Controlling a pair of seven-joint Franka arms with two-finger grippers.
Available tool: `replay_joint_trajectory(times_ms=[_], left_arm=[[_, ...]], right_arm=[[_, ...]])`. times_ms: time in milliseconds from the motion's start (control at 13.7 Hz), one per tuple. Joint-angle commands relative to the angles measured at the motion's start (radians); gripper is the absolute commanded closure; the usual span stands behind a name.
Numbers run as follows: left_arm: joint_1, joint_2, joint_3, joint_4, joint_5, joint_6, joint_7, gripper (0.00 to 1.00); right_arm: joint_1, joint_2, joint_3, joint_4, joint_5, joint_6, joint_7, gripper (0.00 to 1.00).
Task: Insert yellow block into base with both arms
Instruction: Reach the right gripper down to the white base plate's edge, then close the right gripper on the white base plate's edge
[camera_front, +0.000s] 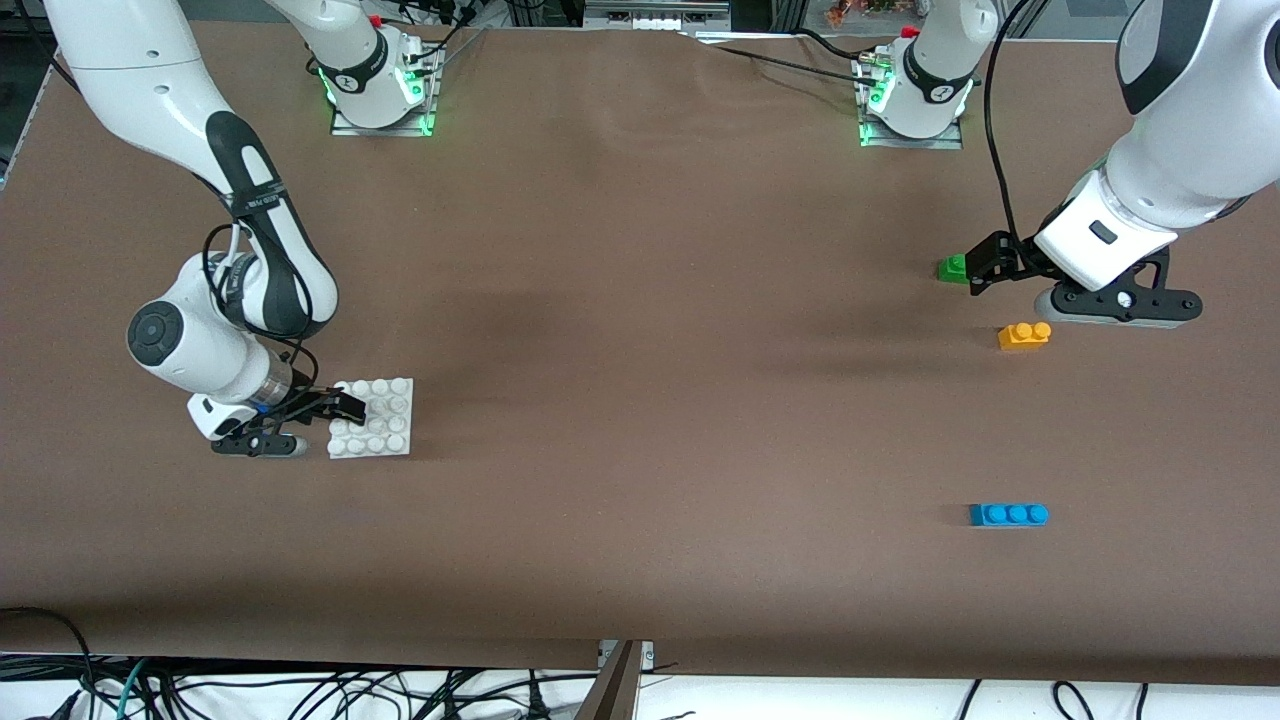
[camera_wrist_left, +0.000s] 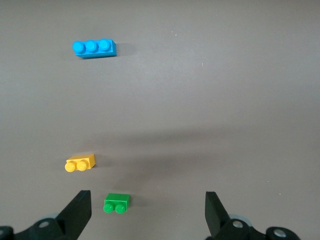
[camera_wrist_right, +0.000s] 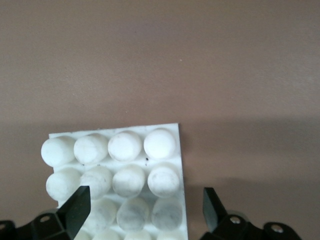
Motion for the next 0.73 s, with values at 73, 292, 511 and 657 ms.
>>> replay_joint_trajectory(times_ms=[73, 292, 511, 657], left_arm=[[0.007, 0.006, -0.001, 0.026, -0.02, -0.023, 0.009, 0.0], [0.007, 0.006, -0.001, 0.026, -0.02, -0.023, 0.009, 0.0], [0.008, 0.006, -0.001, 0.026, -0.02, -0.023, 0.009, 0.0], [0.008, 0.006, -0.001, 0.026, -0.02, -0.023, 0.009, 0.0]], right_arm=[[-0.005, 0.024, 0.005, 0.015, 0.02, 0.026, -0.015, 0.01], [-0.008, 0.04, 0.005, 0.01, 0.02, 0.05, -0.032, 0.01], [-0.007, 0.053, 0.005, 0.009, 0.02, 0.069, -0.032, 0.01], [-0.008, 0.054, 0.005, 0.009, 0.02, 0.069, -0.033, 0.01]])
